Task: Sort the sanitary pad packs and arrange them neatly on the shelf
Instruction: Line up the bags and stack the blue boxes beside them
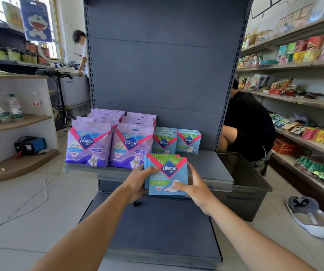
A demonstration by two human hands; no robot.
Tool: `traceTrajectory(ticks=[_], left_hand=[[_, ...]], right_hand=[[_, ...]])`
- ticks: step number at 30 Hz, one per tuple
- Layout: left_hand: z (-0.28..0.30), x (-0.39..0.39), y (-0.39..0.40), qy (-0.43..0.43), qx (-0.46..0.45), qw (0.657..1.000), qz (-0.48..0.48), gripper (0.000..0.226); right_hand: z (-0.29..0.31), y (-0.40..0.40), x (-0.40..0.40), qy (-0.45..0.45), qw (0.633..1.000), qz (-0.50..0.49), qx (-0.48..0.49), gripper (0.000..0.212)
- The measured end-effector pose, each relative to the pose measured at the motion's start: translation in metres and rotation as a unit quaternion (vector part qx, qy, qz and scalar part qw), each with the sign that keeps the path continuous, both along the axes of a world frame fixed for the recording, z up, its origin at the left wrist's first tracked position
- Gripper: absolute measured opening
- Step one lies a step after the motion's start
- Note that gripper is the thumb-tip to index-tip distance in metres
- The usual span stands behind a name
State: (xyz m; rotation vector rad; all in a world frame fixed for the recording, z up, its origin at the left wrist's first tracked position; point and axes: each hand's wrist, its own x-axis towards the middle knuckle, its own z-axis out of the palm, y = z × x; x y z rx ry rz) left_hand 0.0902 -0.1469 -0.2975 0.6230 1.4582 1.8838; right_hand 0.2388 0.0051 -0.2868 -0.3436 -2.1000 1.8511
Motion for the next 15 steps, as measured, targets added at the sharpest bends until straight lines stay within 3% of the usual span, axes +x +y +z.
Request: traceTrajectory(ticks=[5,12,15], left_hand=[[0.026,0.004,0.048,0.054,-0.017,0.998,0.029,0.037],[0.032,-0.004,0.114,0.216,-0.088,0.97,0.066,0.037],[0.028,-0.02,0.144,0.289,-0.19,0.932,0.114,0.028]], right_hand=[[0.008,0.035,-0.012,0.03,0.998,-0.041,0.03,0.074],[0.001,0.092,-0.04,0.012,0.991,-0.063,0.119,0.072],[-0.001,0.122,-0.055,-0.004,0.985,-0.082,0.15,0.062]])
